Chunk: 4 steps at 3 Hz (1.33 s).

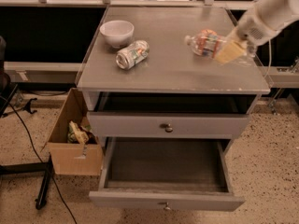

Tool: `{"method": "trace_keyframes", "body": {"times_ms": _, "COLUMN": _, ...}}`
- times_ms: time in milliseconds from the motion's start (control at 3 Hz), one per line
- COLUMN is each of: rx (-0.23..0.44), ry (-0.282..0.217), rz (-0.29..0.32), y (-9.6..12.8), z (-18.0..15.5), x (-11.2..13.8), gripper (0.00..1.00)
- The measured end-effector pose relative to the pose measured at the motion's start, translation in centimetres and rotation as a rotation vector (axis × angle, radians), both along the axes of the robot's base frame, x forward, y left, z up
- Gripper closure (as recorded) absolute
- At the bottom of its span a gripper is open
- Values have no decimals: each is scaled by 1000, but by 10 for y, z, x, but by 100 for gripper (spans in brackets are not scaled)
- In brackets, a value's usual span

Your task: Place water bottle into middle drawer

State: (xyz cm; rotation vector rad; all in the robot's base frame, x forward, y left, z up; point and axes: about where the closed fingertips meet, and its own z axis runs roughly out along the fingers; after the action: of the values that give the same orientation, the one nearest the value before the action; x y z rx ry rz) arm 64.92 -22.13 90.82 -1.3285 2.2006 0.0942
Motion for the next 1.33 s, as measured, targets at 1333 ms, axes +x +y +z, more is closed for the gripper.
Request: {"method": "trace_keyframes", "body": {"times_ms": 1333, "rx": 8, "ry": 69, "rz": 163, "y": -17, "z": -12, "x": -91, "gripper": 100}}
